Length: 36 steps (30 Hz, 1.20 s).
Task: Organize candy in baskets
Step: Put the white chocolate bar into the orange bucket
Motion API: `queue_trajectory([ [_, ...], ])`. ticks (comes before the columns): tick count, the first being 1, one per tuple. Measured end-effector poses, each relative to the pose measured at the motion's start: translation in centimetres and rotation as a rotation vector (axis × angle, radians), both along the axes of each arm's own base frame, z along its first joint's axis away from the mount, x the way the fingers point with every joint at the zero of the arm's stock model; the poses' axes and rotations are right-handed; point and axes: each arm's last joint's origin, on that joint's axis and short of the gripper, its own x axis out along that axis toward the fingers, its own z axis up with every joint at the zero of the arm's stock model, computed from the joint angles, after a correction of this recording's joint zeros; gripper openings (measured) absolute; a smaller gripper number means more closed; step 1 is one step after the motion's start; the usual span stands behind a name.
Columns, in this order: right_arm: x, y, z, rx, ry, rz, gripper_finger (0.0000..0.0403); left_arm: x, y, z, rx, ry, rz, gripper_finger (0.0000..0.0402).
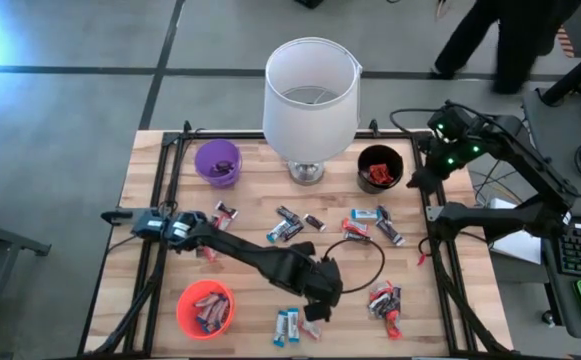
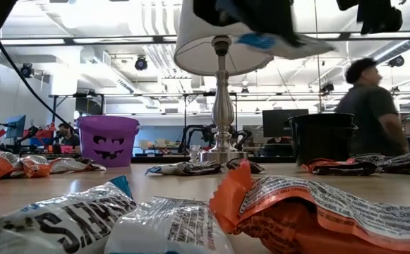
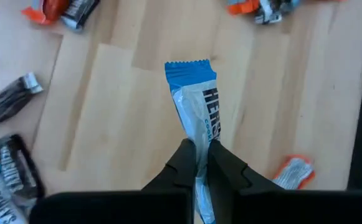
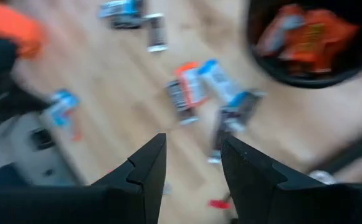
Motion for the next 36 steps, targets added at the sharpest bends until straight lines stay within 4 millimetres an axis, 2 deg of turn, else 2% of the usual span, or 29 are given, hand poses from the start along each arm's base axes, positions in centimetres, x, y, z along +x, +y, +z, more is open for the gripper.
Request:
queue_trajectory([
  [5,-0.3,0.8,0.5,0.112,-0.128,0.073,0.0144,-1.8,1.5,2.6,0.038,0.04,-0.013,0.0],
  [10,-0.8,1.3,1.0,0.077,-0.211,0.08,0.0144,-3.0,2.6,4.8,0.104,0.031,-0.036,0.0],
  [19,1.6,-0.1,1.4,0.052,-0.33,0.086,0.0144,-5.4,5.3,8.5,0.169,0.028,-0.065,0.0],
  [27,5.5,0.4,1.1,0.056,-0.363,0.249,0.0144,-8.5,7.1,13.0,0.175,-0.059,-0.051,0.0],
  [31,8.6,1.4,1.0,0.089,-0.405,0.327,0.0154,-10.1,7.9,14.8,0.188,-0.096,-0.04,0.0],
  [36,12.7,3.3,0.6,0.08,-0.473,0.443,0.0186,-11.3,8.3,15.8,0.205,-0.102,-0.03,0.0],
])
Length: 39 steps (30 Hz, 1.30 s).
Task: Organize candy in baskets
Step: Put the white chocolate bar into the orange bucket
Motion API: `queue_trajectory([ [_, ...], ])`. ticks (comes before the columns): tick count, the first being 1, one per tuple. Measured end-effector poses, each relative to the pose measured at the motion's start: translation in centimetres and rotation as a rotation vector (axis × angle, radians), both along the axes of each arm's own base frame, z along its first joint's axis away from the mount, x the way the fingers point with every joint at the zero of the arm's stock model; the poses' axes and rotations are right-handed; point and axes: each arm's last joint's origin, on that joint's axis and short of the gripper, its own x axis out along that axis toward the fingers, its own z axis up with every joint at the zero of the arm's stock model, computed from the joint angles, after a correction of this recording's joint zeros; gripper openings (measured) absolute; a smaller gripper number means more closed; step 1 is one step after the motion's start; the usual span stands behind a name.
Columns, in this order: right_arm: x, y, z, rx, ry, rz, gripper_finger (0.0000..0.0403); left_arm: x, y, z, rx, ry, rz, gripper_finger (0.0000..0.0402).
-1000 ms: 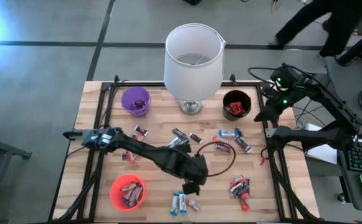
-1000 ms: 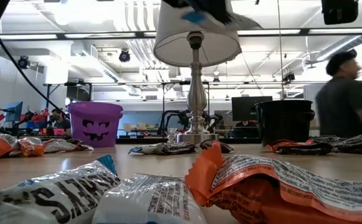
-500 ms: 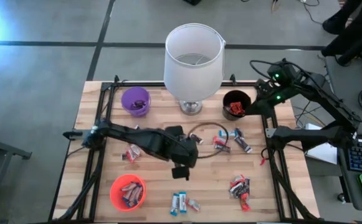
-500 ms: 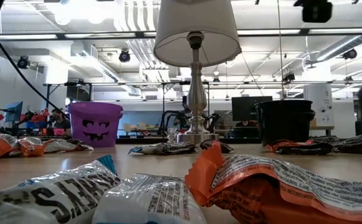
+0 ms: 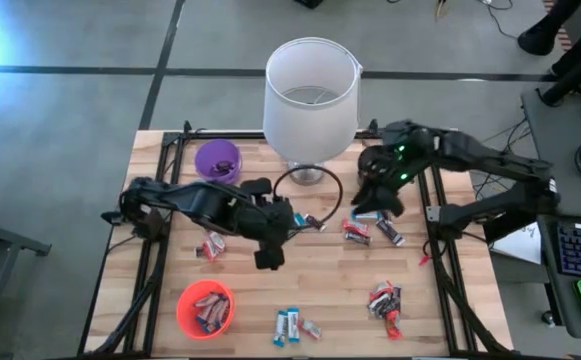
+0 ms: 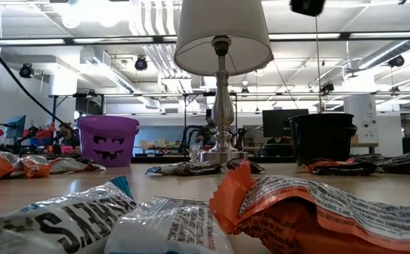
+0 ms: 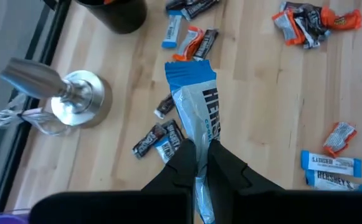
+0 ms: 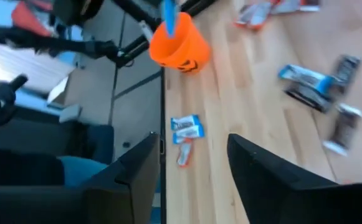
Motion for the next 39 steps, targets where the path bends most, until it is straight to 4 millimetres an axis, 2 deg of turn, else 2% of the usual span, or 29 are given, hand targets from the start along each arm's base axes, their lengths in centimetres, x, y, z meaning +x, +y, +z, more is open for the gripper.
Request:
queue_trajectory([
  [5,2.3,0.8,-0.9,0.001,0.034,0.044,0.0203,-1.5,0.2,0.5,0.004,0.049,0.008,0.0],
  [10,3.5,0.9,-1.8,0.009,0.073,0.052,0.0203,-3.1,-1.0,1.0,-0.088,0.059,-0.054,0.0],
  [17,4.3,0.7,-2.3,-0.003,0.085,0.036,0.0203,-7.9,-3.7,0.1,-0.169,0.095,-0.014,0.0],
  [21,4.3,0.7,-2.2,0.029,0.093,0.011,0.0203,-10.6,-5.4,-1.1,-0.258,0.059,0.006,0.0],
  [30,4.5,0.6,-1.8,0.077,0.083,-0.03,0.0203,-15.2,-9.0,-6.2,-0.43,0.087,0.102,0.0],
  [34,4.6,0.5,-1.8,0.073,0.079,-0.035,0.0203,-16.7,-10.1,-8.0,-0.484,0.1,0.135,0.0],
  [39,4.7,0.5,-1.9,0.06,0.082,-0.053,0.0203,-17.5,-11.2,-10.0,-0.519,0.135,0.156,0.0],
])
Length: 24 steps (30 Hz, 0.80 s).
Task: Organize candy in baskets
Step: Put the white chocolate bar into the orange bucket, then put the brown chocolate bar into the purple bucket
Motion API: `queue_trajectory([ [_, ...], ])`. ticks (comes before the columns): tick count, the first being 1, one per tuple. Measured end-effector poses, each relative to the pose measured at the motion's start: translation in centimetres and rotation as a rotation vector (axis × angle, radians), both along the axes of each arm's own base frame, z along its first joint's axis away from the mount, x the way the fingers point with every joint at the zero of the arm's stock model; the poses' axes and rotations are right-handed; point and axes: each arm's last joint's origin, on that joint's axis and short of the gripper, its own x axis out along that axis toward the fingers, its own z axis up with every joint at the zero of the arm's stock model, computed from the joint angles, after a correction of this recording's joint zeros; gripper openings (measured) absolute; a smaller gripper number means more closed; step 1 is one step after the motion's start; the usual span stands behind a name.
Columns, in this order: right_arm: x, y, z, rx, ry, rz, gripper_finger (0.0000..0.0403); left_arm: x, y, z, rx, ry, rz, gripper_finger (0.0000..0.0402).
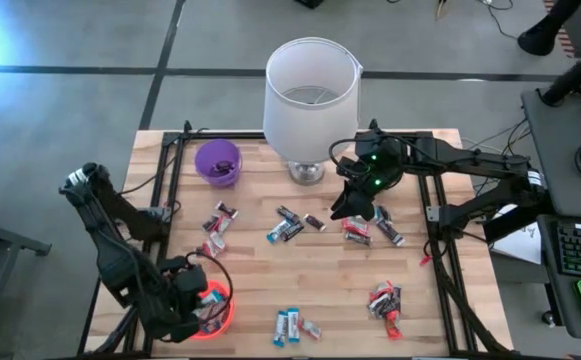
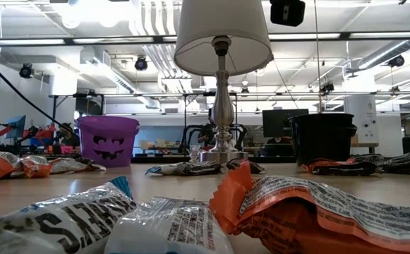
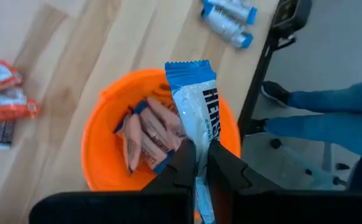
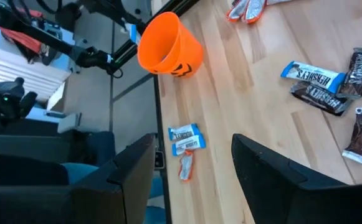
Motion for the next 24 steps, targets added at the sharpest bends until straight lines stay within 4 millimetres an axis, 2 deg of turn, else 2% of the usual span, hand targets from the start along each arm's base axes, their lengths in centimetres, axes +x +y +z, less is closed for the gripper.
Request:
queue_trajectory([
  [4,0.0,0.0,0.0,0.01,0.006,-0.008,0.0203,-0.4,-0.2,-1.3,0.003,0.042,0.026,0.0005],
  [8,0.0,0.0,0.0,0.016,0.011,-0.012,0.0203,-0.5,-0.2,-2.0,-0.013,0.073,0.042,0.0028],
  [18,0.0,0.0,-0.1,0.04,0.036,-0.034,0.0203,-0.4,-0.5,-2.0,-0.048,0.077,0.032,0.0112],
  [24,-0.8,0.0,-1.0,0.008,0.158,-0.074,0.0203,-0.5,-0.1,-2.1,0.02,0.044,0.039,0.0127],
])
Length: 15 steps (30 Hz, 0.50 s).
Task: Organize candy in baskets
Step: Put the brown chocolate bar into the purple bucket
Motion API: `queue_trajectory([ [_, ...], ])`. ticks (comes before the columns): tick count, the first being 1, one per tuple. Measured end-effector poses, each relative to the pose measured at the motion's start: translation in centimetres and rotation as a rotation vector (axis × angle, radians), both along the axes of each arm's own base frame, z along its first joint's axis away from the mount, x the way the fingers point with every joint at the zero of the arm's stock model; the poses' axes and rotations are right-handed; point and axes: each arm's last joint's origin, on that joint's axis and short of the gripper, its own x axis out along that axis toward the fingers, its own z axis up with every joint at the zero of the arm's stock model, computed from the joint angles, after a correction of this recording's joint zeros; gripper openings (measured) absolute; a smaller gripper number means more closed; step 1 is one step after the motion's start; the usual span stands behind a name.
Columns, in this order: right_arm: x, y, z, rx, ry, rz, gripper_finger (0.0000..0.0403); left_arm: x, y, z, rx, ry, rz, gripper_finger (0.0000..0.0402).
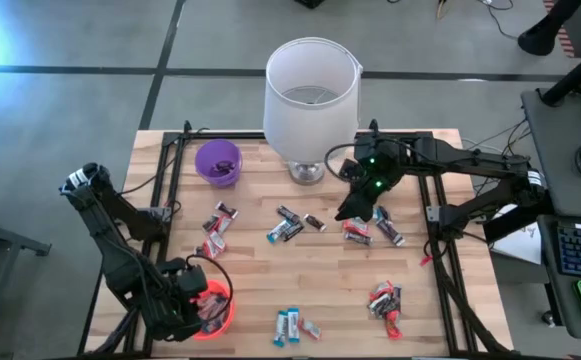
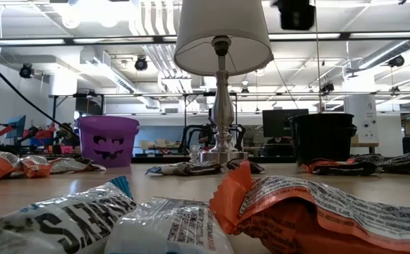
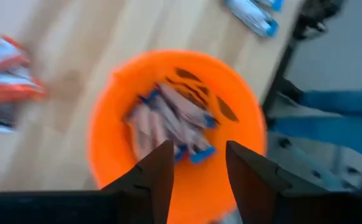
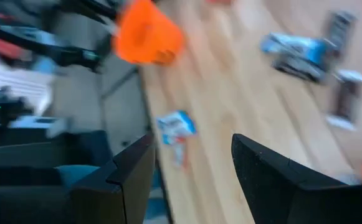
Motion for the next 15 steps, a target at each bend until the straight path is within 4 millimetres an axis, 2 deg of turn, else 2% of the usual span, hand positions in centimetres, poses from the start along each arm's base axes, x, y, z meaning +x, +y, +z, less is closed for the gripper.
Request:
queue_trajectory([
  [7,-2.2,-0.4,-2.5,-0.209,0.323,-0.088,0.0203,-0.5,2.4,0.8,0.134,-0.04,0.063,0.0126],
  [15,-2.4,-0.4,-4.1,-0.214,0.379,-0.086,0.0203,-2.1,5.4,3.5,0.172,-0.215,0.131,0.0123],
])
